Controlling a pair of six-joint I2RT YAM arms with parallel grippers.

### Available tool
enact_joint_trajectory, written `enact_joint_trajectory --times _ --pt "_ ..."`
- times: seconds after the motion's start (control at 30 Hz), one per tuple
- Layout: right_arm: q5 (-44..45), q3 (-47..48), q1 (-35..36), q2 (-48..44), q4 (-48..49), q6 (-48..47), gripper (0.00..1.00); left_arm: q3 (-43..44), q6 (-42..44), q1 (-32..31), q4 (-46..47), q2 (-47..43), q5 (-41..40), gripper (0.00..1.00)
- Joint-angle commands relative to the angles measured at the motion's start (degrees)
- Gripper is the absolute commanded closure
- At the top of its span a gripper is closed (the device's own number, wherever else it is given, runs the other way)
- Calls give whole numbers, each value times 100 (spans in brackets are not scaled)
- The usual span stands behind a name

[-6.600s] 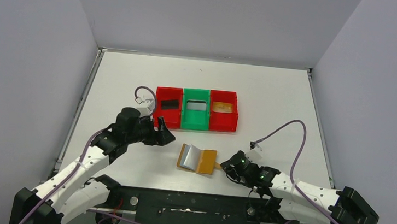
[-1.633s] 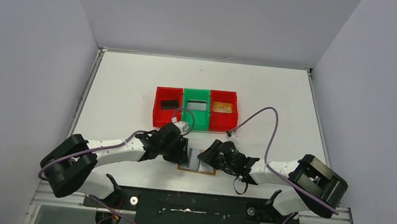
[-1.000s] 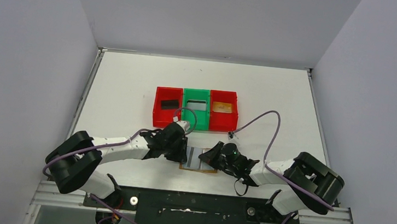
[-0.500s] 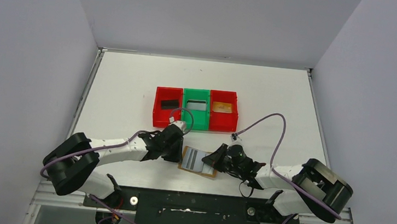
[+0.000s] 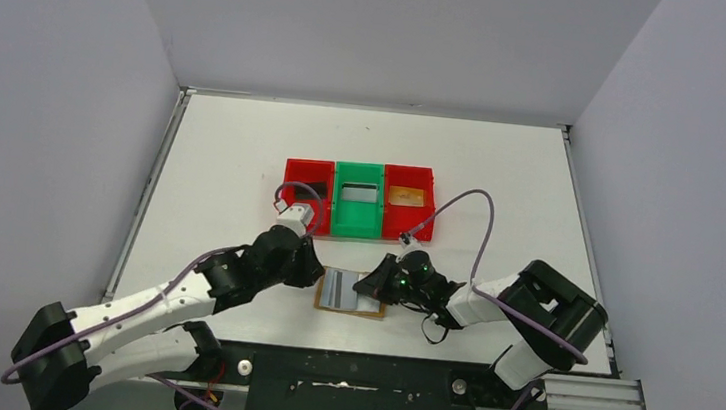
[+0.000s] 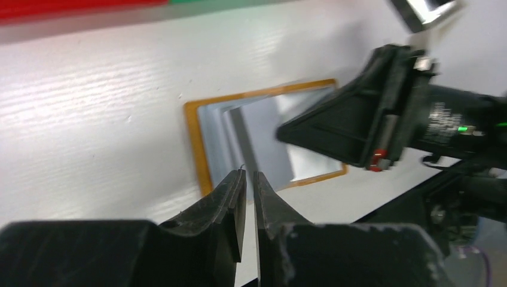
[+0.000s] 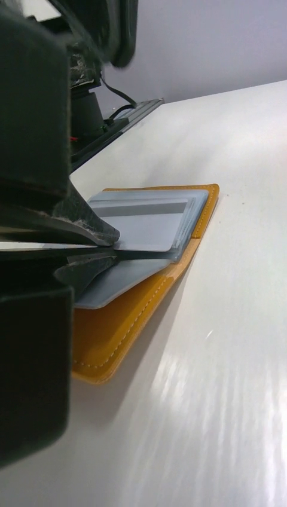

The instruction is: Take the credit cards out of the card holder

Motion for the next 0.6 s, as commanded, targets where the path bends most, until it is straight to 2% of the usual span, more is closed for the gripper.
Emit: enact_joint_trajectory --times 0.0,0.1,0.2,0.33,0.57 --pt "-346 416 -12 348 -109 -654 99 -147 18 70 944 -514 357 89" --pt "-339 489 -15 380 -190 -665 99 -113 74 78 1263 -202 784 90" --pt "-423 563 -21 452 -179 -644 99 -68 126 83 1636 520 1314 91" --pt "-416 535 -34 566 21 -354 99 136 -59 86 1690 1428 1097 100" --pt "-400 539 -44 650 150 -37 98 -15 -246 81 1259 1838 571 100"
